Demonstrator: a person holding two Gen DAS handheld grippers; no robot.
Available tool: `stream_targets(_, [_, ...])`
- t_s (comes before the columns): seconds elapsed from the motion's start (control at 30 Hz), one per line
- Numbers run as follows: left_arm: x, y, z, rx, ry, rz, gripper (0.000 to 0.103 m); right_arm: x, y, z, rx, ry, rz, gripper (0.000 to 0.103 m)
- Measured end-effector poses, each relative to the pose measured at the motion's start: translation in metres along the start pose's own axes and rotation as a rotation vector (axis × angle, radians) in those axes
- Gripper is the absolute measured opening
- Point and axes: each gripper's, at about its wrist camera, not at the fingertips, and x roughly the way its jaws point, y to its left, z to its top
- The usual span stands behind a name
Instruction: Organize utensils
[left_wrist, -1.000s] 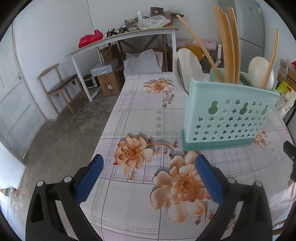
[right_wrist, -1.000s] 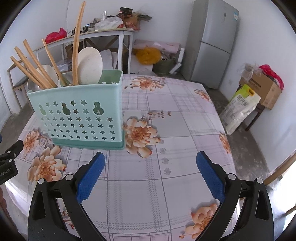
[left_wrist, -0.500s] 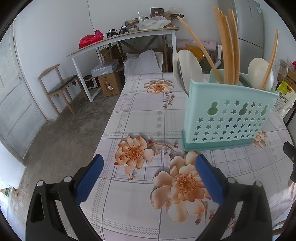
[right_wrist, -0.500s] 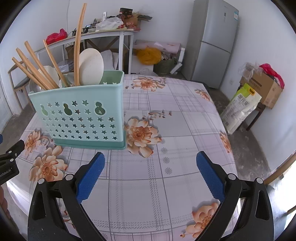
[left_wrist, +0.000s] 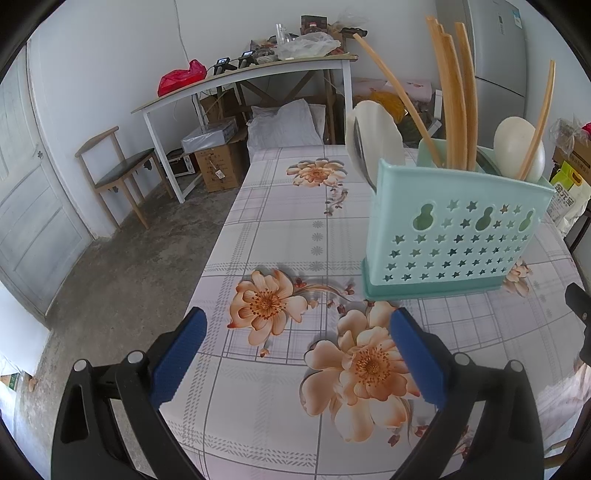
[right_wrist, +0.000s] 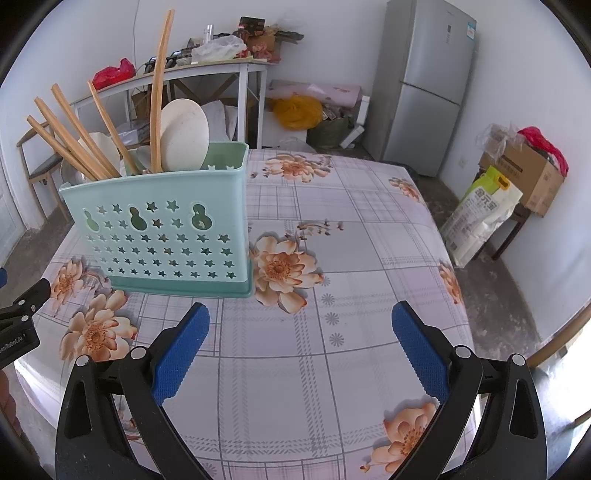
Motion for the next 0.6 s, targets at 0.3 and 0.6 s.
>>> stream_targets(0.3, [-0.0005,-0.0002,-0.0001,0.001,-0.001,0.001,0.097,0.0010,0.0003,0.0001,0.008,0.000,0.002,0.095])
stream_targets(0.6, [-0.0003,-0.0004,0.0002,0.000,0.001,0.000,0.097,0.0020,0.0000,-0.0001,0.012,0.007,0.003,0.095])
